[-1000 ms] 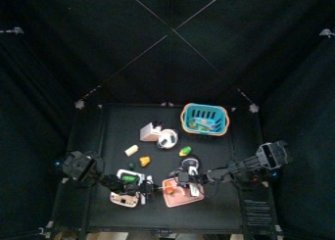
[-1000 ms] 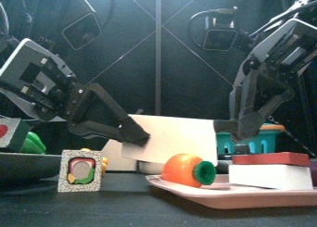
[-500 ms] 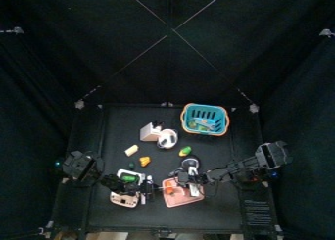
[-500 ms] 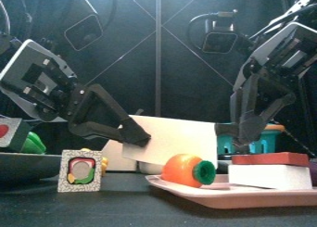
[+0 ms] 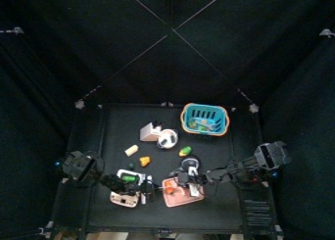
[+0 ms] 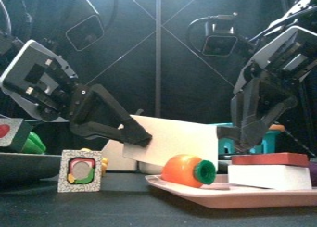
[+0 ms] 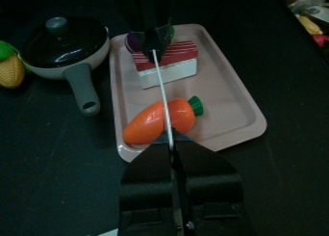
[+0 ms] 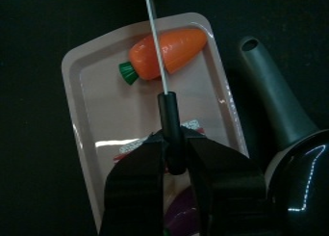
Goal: Cut carrot
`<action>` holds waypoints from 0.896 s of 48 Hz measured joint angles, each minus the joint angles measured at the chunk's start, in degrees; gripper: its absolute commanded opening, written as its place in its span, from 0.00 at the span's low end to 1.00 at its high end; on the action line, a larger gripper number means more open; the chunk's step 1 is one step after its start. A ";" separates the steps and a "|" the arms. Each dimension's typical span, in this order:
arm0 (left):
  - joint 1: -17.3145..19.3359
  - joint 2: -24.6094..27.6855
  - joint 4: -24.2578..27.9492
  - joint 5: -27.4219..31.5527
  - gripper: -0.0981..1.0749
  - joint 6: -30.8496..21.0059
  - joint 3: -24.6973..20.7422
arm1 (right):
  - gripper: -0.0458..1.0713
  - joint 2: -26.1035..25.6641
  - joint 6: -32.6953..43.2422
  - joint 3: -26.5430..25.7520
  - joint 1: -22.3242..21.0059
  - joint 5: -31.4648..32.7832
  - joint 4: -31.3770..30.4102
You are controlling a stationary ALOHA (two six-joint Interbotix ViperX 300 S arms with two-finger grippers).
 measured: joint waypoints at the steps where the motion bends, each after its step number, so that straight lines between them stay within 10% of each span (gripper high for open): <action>1: 0.00 0.09 0.00 0.09 0.28 0.00 -0.09 | 0.42 -0.09 0.00 0.00 0.00 0.00 0.00; 43: 0.70 1.14 -0.09 2.90 0.28 -0.18 -0.88 | 0.41 0.26 0.00 -0.09 -0.09 0.09 0.09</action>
